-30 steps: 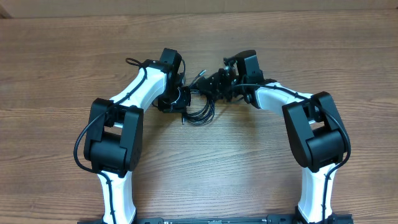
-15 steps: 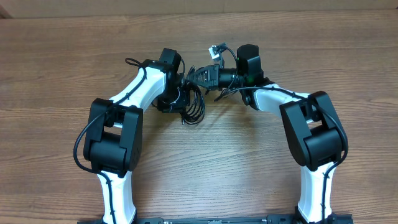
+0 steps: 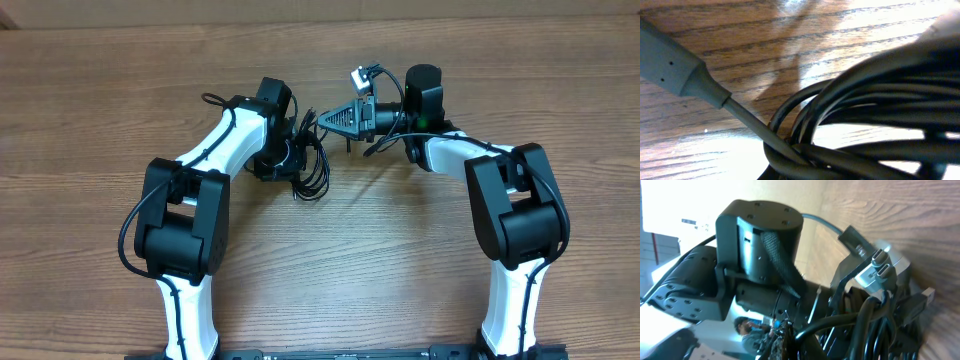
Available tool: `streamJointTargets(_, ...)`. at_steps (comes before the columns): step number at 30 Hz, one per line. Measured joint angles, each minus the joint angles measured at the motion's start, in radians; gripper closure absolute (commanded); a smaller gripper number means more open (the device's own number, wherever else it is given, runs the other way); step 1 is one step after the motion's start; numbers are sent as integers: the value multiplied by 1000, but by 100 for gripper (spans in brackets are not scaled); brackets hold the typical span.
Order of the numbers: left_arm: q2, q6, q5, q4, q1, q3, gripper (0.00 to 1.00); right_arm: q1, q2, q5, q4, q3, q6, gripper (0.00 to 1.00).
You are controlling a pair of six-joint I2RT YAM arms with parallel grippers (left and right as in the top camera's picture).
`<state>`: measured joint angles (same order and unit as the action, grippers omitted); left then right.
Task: Untangle cables
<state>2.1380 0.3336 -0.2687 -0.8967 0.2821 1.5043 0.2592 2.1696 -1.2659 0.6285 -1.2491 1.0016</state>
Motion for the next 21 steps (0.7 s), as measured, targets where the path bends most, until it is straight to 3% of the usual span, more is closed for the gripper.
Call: streamJointTargets(21, -25, -4, -48, 28, 8, 24, 96, -6, -3, -166, -12, -196, 117, 96)
